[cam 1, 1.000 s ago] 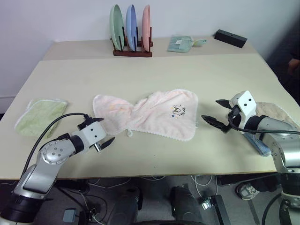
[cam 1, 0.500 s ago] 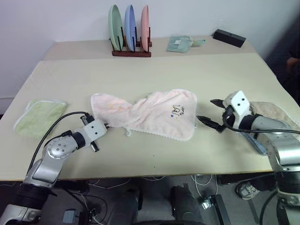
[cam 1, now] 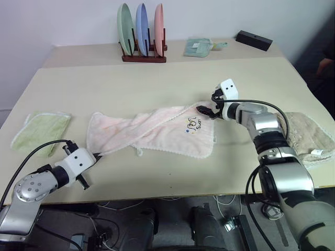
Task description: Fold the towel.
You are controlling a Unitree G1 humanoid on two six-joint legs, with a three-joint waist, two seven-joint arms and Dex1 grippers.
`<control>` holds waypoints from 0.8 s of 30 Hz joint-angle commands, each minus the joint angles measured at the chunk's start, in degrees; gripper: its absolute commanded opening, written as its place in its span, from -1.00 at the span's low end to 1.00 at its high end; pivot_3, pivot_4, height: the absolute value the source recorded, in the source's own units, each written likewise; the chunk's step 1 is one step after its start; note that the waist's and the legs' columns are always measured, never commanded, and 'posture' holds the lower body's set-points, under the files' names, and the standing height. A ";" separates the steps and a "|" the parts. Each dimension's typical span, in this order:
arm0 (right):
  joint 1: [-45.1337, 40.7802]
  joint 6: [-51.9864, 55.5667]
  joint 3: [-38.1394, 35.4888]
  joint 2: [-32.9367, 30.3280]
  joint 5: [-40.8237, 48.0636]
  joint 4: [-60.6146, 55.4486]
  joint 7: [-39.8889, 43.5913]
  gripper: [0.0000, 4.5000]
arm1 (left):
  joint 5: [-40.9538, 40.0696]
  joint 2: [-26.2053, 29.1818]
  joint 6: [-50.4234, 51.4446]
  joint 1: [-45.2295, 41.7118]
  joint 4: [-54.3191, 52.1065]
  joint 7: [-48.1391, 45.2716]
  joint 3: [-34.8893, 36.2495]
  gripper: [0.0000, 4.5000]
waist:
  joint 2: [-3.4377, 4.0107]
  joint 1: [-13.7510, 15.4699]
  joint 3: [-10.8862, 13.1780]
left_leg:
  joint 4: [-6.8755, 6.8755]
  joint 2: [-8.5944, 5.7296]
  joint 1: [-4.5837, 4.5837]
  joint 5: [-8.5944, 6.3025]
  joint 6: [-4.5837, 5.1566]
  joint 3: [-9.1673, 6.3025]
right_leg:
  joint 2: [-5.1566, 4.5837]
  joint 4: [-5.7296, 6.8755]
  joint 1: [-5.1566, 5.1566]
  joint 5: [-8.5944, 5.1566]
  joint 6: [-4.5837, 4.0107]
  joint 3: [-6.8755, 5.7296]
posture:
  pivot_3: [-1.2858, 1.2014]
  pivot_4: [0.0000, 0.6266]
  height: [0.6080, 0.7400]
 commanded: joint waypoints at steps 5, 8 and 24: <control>-5.45 -8.60 -0.69 0.12 -2.99 8.73 1.80 0.62 | -0.45 -0.63 1.58 1.58 -3.59 0.59 2.50 -1.00 | 0.01 -0.26 0.00 | -0.05 0.01 -0.01 0.02 -0.03 0.01 | 0.01 0.03 -0.07 0.01 -0.02 0.01 | 0.03 -0.52 1.00; -5.39 -11.88 0.13 -0.73 -4.42 8.29 4.18 -0.05 | -0.33 -0.85 2.00 1.95 -3.91 0.79 2.48 -1.00 | 0.01 -0.92 0.00 | -0.09 0.02 0.00 0.02 -0.03 0.02 | 0.03 0.04 -0.10 0.01 -0.02 0.03 | 0.03 -0.52 1.00; -17.18 -29.95 1.41 -9.07 -13.19 5.50 3.20 -0.97 | -5.81 -1.66 4.65 -41.02 21.11 5.07 2.93 -1.00 | -0.03 -0.91 0.12 | 0.03 0.02 -0.07 0.28 -0.44 0.00 | 0.32 0.11 -0.11 0.18 -0.12 0.01 | 0.03 -0.52 1.00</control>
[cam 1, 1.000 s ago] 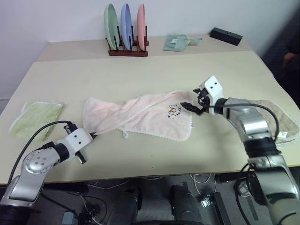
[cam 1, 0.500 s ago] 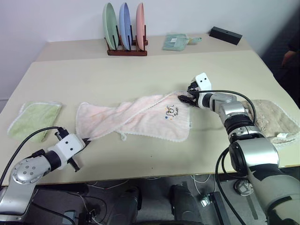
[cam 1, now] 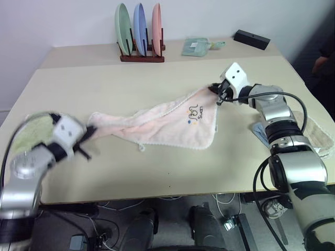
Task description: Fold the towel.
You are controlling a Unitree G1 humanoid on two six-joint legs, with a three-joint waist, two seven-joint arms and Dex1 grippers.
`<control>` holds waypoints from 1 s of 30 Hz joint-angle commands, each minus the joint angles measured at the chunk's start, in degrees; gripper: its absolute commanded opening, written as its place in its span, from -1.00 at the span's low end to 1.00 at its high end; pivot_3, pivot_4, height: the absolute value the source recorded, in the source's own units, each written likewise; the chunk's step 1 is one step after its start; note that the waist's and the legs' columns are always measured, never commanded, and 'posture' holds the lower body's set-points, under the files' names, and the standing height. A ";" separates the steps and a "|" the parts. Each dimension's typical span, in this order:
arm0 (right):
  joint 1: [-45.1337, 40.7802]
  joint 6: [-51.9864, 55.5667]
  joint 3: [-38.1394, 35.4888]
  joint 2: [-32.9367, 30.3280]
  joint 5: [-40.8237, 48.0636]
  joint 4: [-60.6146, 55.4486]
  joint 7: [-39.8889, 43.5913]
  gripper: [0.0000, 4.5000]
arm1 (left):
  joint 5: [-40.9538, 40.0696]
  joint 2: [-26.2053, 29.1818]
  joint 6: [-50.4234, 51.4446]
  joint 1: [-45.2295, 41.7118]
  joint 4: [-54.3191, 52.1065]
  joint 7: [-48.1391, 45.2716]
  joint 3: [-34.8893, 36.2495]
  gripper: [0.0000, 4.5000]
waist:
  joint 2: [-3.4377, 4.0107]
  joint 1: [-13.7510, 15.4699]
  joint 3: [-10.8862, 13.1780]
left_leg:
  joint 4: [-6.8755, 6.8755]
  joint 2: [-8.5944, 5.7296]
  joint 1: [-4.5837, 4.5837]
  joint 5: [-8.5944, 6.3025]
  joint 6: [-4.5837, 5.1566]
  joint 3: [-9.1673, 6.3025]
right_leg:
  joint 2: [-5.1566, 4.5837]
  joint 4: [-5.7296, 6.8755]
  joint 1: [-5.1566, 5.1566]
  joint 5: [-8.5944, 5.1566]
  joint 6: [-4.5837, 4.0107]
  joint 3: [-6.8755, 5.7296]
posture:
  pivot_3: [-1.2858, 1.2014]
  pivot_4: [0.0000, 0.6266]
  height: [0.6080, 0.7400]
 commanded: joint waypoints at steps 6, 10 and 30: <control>-18.21 -10.41 -2.55 -3.84 -1.17 3.53 -5.56 -0.97 | 4.80 2.01 -11.50 -38.89 32.75 6.83 -1.07 -1.00 | -0.12 -1.54 0.01 | -0.17 0.14 -0.12 0.16 -0.36 0.08 | 0.24 -0.15 -0.20 0.20 -0.02 0.03 | 0.03 -0.52 1.00; -15.25 -11.15 -4.10 -4.85 2.72 -2.86 1.85 -0.97 | 3.18 3.70 -14.03 -38.20 35.26 3.72 0.25 -1.00 | -0.11 -2.59 0.01 | -0.41 0.15 -0.14 0.14 -0.33 0.26 | 0.18 -0.18 -0.33 0.20 0.00 0.06 | 0.03 -0.52 1.00; 54.54 35.01 -16.35 -30.75 31.32 -71.40 31.42 -0.97 | -16.52 7.34 18.76 39.40 -19.73 -16.81 24.53 -1.00 | -0.07 1.45 0.02 | 0.49 1.11 -0.42 -0.19 0.14 1.19 | 0.57 -0.17 -0.43 0.22 -0.50 0.41 | 0.03 -0.52 1.00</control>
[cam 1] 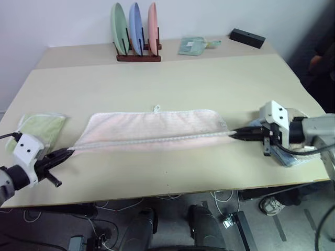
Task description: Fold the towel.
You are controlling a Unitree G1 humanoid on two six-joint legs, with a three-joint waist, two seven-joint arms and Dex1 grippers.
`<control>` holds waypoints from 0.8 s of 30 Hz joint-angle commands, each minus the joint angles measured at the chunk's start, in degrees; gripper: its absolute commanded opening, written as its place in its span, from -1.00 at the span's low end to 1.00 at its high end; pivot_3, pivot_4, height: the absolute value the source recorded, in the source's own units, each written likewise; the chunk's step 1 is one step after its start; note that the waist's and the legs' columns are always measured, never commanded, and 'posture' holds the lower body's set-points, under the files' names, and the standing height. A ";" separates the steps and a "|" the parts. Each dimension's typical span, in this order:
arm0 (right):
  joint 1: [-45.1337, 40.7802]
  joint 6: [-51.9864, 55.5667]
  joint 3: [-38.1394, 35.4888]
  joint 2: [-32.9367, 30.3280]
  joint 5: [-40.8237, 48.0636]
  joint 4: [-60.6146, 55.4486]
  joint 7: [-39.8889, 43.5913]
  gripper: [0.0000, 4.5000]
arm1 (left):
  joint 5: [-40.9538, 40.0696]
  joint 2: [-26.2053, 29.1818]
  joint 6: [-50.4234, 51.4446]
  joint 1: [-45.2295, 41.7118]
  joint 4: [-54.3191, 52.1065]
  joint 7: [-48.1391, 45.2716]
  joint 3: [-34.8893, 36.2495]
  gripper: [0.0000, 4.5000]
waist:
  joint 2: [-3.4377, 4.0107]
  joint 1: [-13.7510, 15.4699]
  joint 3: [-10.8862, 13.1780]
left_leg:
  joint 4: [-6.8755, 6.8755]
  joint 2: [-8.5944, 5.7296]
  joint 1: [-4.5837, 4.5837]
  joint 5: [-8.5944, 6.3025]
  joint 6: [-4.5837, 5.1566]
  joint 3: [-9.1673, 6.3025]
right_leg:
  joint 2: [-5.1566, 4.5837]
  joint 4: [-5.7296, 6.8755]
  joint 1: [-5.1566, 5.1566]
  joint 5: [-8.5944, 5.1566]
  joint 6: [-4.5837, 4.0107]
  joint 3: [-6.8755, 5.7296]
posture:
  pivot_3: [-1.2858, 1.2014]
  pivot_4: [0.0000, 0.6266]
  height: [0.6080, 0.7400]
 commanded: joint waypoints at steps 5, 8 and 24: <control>2.80 -0.14 -2.64 -1.25 -0.19 -1.54 -2.65 -0.97 | -0.04 1.69 2.69 1.45 -2.28 -0.78 1.66 -1.00 | -0.05 0.59 -0.02 | -0.02 0.04 0.30 -0.07 0.10 0.15 | -0.05 -0.20 0.36 -0.02 0.03 -0.01 | 0.03 -0.52 1.00; -1.36 -2.87 0.25 0.90 -3.79 2.45 -6.05 -0.97 | 2.51 1.87 0.80 -3.79 0.57 1.06 -2.09 -1.00 | -0.04 0.44 -0.03 | -0.06 0.05 0.36 -0.07 0.10 0.17 | -0.04 -0.20 0.36 0.07 -0.10 -0.01 | 0.03 -0.52 1.00; -18.84 -18.15 10.65 13.51 -17.74 29.72 -14.36 -0.97 | 14.69 0.06 -12.51 -32.53 29.79 4.24 -22.89 -1.00 | -0.07 -0.16 -0.03 | -0.12 -0.05 0.40 -0.13 0.01 0.18 | 0.04 -0.10 0.25 0.31 0.25 0.01 | 0.03 -0.52 1.00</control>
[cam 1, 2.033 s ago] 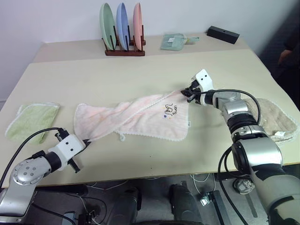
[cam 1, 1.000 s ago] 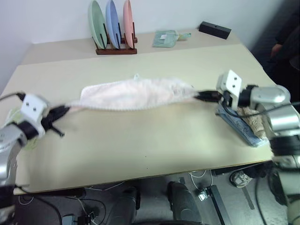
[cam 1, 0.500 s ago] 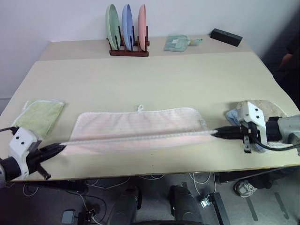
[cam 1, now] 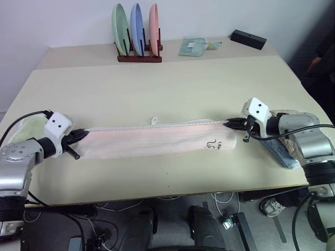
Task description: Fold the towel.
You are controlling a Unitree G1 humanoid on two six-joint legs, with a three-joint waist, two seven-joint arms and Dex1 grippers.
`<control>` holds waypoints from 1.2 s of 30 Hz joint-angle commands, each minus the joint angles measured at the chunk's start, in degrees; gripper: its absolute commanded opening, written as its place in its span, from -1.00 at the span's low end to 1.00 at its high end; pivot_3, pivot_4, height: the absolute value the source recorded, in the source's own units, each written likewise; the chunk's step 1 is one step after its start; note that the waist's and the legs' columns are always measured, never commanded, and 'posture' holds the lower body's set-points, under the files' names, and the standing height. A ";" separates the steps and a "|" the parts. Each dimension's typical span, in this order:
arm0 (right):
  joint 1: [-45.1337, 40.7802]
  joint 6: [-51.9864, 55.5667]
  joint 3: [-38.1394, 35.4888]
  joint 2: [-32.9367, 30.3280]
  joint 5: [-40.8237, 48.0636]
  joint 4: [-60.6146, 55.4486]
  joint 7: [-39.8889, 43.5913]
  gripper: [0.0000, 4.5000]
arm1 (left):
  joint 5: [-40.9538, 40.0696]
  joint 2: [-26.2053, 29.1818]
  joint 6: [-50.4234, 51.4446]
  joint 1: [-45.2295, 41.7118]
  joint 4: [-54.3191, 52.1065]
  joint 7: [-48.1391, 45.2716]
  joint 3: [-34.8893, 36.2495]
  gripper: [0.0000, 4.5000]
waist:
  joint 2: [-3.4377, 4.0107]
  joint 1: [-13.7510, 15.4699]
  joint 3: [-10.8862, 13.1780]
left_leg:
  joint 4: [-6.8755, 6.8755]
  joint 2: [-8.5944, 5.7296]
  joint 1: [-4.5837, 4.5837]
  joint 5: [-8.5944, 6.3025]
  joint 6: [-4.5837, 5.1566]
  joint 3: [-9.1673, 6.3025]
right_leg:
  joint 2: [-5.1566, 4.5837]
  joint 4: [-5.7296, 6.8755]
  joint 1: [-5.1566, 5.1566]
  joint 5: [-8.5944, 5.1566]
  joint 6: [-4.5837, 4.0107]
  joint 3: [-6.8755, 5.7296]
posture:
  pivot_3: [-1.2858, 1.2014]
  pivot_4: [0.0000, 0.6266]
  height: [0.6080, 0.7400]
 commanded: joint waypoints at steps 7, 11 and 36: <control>-2.67 1.69 -3.25 1.76 0.43 0.92 -3.88 -0.57 | -1.03 -0.16 0.80 0.01 1.90 1.18 1.98 -0.42 | 0.00 0.06 0.00 | 0.04 0.00 0.02 0.00 0.00 -0.01 | 0.00 0.09 0.00 0.00 0.00 0.01 | 0.03 -0.52 1.00; -0.82 1.14 -5.58 -0.12 -0.64 -1.55 -7.35 0.29 | 0.19 -0.65 -0.55 0.73 0.89 5.37 4.14 0.46 | 0.00 0.10 0.00 | 0.04 0.00 0.02 0.00 0.00 -0.01 | 0.00 0.10 0.00 0.00 0.00 0.01 | 0.03 -0.52 1.00; 37.94 51.46 -33.26 14.48 38.04 -51.87 -32.95 0.98 | -3.13 -6.59 3.25 4.52 -24.17 7.40 -2.19 0.70 | -0.09 0.64 -0.09 | 0.09 0.06 0.09 -0.05 0.09 0.18 | -0.01 0.04 0.08 -0.03 0.02 0.29 | 0.03 -0.52 1.00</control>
